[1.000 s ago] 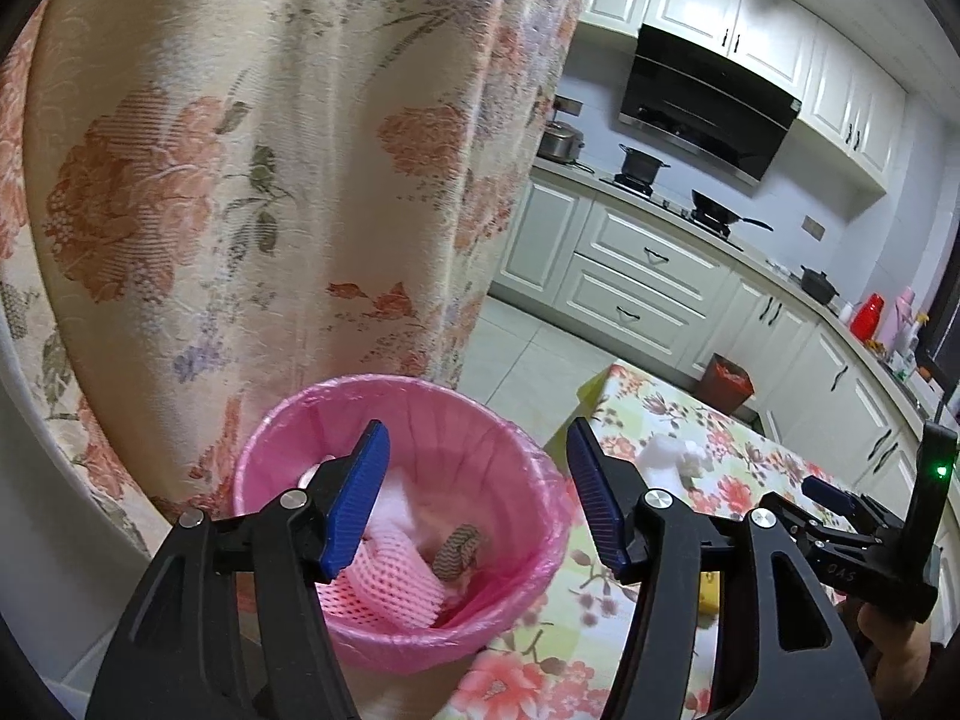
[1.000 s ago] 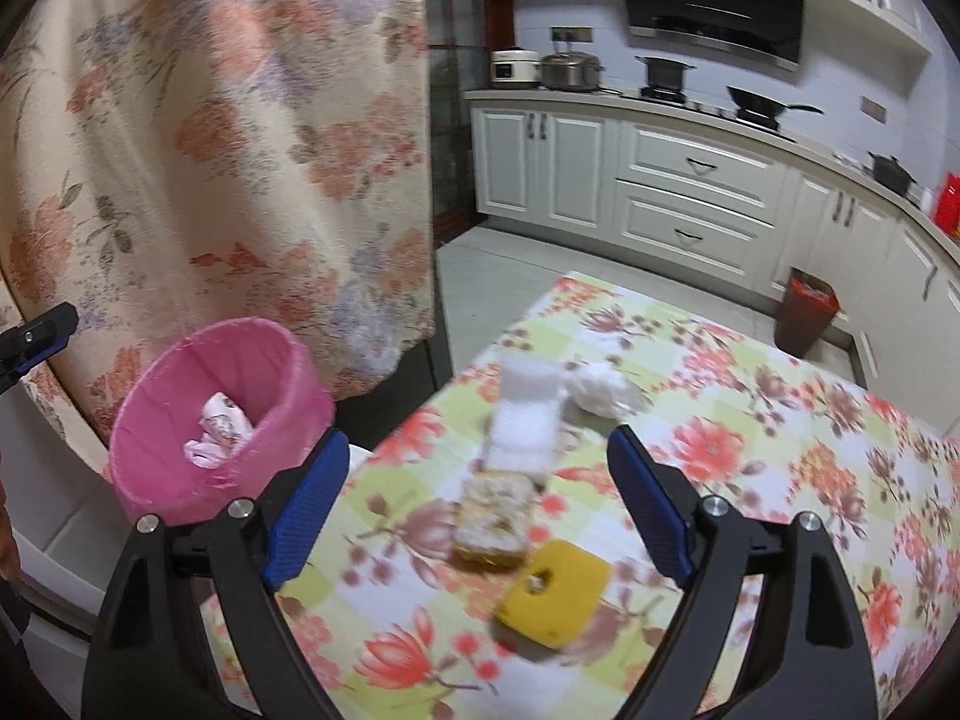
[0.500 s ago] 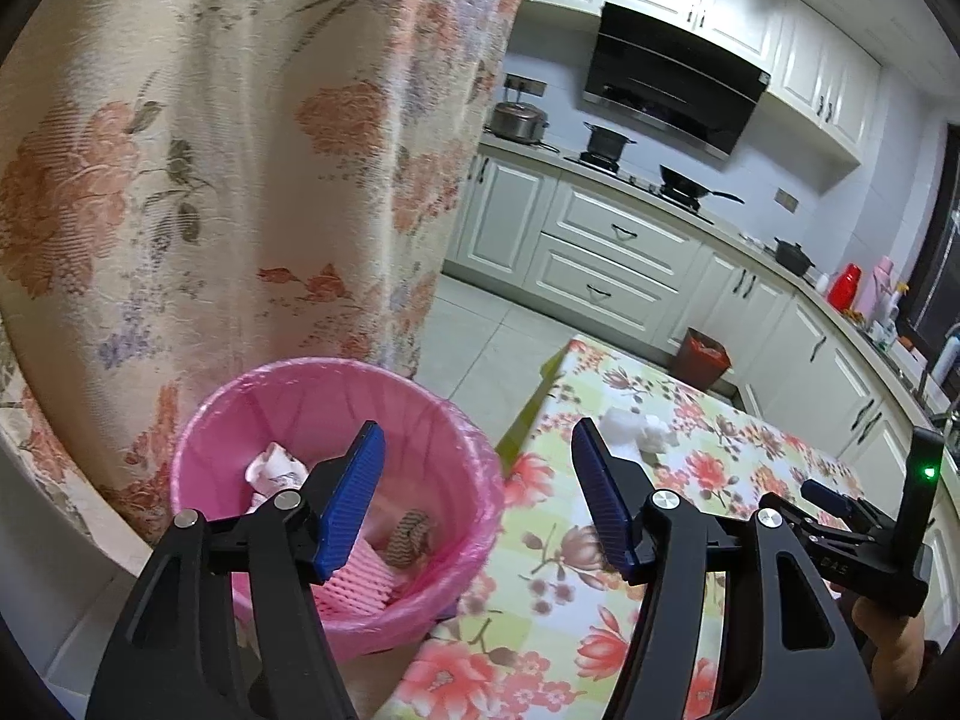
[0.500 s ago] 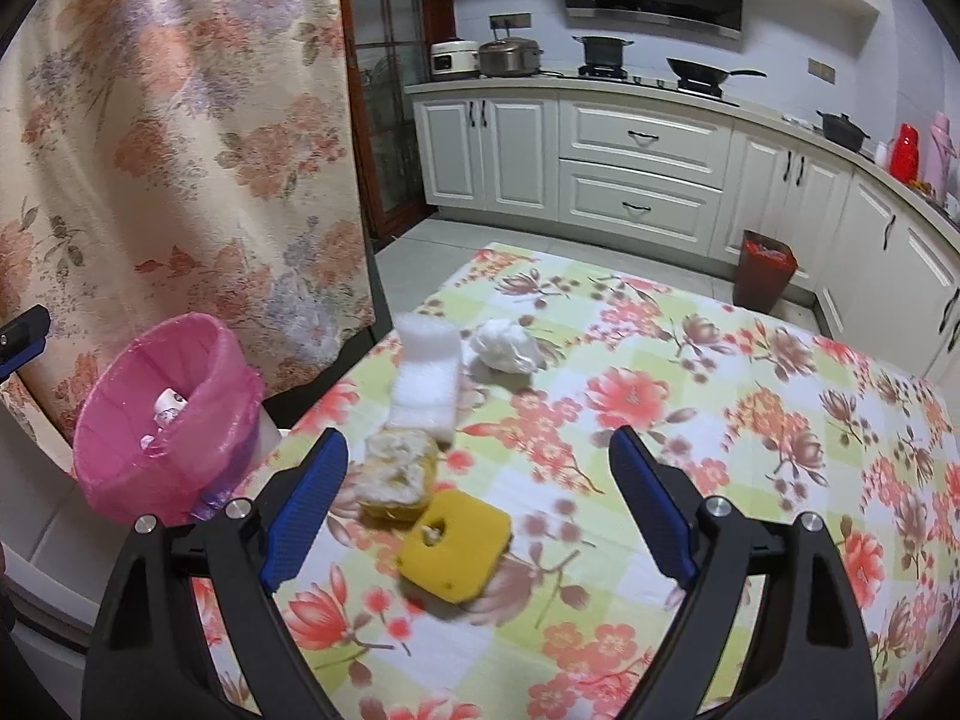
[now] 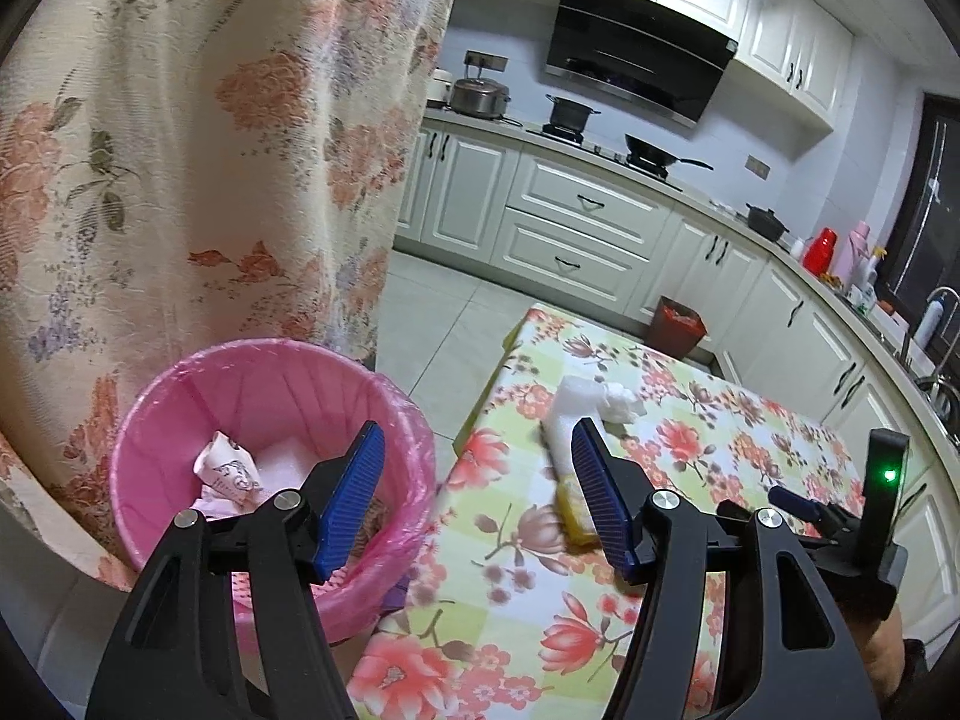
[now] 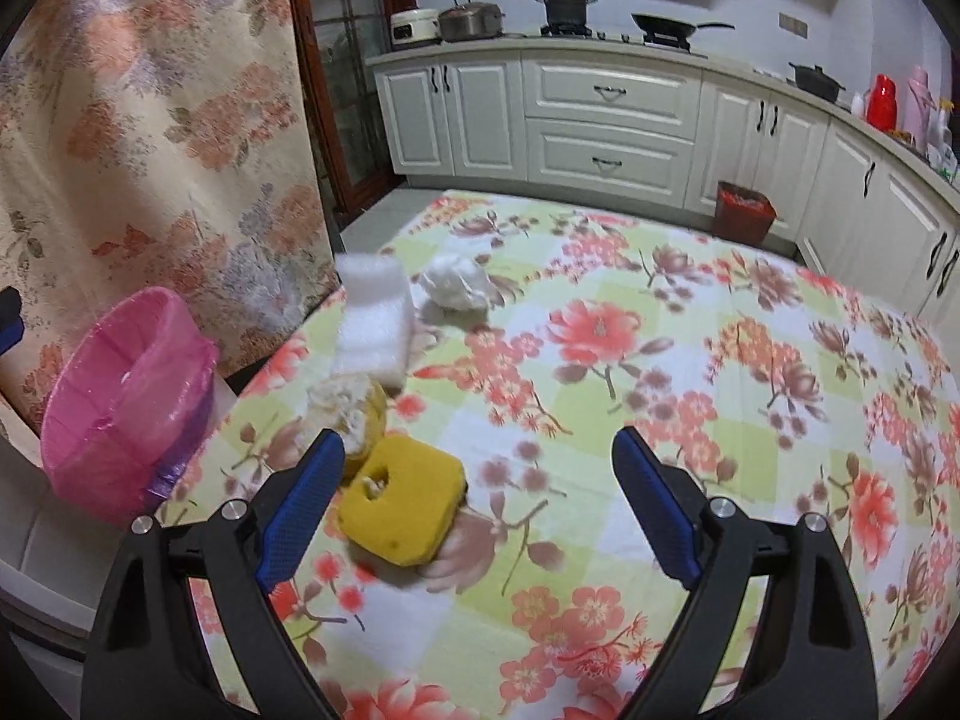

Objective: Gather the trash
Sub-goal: 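Move both tools back over the foam blocks and sponges, then grasp the yellow sponge with the right tool while the left tool grasps the crumbly sponge block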

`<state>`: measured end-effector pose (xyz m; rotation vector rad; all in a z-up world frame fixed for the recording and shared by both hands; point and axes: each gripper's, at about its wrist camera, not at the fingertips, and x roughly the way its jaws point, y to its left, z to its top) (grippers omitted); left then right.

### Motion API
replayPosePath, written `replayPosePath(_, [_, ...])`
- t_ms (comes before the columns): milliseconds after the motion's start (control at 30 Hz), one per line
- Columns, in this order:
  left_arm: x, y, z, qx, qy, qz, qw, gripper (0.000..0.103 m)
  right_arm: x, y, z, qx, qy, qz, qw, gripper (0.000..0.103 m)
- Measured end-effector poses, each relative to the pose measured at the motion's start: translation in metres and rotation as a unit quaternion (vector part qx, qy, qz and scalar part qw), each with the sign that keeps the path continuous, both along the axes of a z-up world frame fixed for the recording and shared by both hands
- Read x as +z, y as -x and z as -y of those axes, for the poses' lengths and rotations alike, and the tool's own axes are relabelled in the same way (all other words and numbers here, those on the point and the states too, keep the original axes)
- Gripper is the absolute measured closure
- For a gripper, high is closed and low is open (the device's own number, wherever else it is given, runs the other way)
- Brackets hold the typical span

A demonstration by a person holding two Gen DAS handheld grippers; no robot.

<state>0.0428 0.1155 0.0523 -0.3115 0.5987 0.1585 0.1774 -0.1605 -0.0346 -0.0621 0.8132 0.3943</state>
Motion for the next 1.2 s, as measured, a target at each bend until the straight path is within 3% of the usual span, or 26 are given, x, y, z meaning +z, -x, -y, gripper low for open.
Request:
replayPosePath(433, [-0.017, -0.018, 0.011, -0.022, 0.010, -0.018, 0.9996, 0.044, -0.034, -0.003, -0.018, 0.007, 0.011, -0.036, 0.999, 0.015])
replayPosePath(1100, [-0.030, -0.029, 0.012, -0.030, 0.017, -0.030, 0.9989, 0.044, -0.063, -0.011, -0.044, 0.022, 0.028, -0.067, 0.997, 0.015])
replayPosePath(1167, [-0.032, -0.031, 0.013, -0.031, 0.017, -0.032, 0.9988, 0.044, -0.067, -0.011, -0.045, 0.024, 0.032, -0.070, 0.997, 0.017])
replayPosePath(1200, [-0.032, -0.031, 0.014, -0.032, 0.017, -0.033, 0.9988, 0.044, -0.068, -0.012, -0.045, 0.025, 0.032, -0.073, 0.997, 0.023])
